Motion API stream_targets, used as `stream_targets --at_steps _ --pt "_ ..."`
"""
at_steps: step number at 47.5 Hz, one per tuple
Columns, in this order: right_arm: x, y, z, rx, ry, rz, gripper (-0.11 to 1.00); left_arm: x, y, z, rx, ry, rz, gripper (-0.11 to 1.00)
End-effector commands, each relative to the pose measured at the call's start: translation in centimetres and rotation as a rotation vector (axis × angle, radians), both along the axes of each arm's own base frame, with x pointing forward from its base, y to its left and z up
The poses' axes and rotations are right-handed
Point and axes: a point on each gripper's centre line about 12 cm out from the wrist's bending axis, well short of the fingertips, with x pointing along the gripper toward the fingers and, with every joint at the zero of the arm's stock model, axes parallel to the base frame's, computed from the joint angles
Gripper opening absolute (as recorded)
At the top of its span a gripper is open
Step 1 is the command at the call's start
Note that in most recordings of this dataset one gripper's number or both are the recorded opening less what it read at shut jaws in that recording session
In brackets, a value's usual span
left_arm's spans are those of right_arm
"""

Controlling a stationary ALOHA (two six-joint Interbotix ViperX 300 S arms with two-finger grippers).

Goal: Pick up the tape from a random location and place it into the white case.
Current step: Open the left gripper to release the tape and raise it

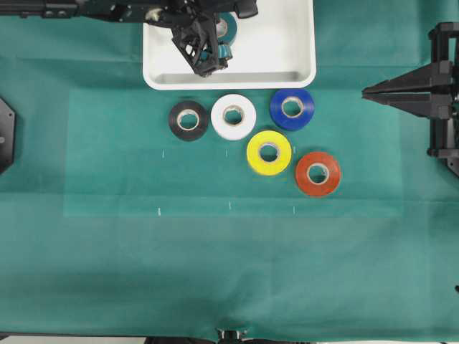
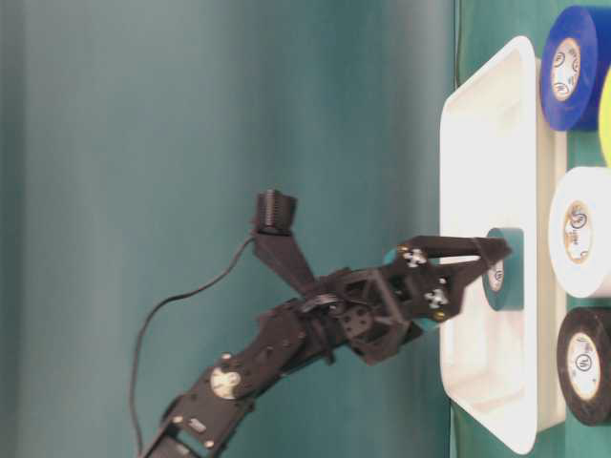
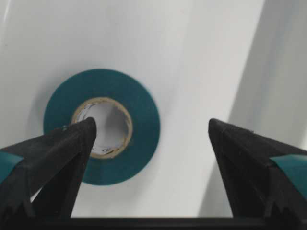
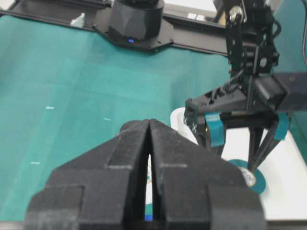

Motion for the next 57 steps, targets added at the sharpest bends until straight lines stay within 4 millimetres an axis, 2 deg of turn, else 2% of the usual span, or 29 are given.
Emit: stream_targets --at_steps 1,12,20,46,57 --pt "0.3 0.0 1.1 -0.004 -0.029 -0.001 0.00 0.2 -0.5 3.6 0.024 -0.066 -0.010 0.96" --pt "0.3 0.0 1.1 -0.004 -0.029 -0.001 0.00 -0.7 -1.0 7.8 0.031 -0.087 -0.015 0.96" --pt "0.3 0.0 1.1 -0.004 -0.031 -0.001 0.00 -1.6 -1.2 9.9 0.034 -0.090 -0.014 0.96" --pt "0.3 0.0 1.2 -0.004 -0.034 -0.001 0.00 -2.9 -2.4 14.4 0.035 -0.105 -0.026 0.96" --pt "0.3 0.0 1.2 -0.004 -0.032 -0.001 0.00 -3.3 -2.5 15.2 0.040 -0.116 -0.026 0.96"
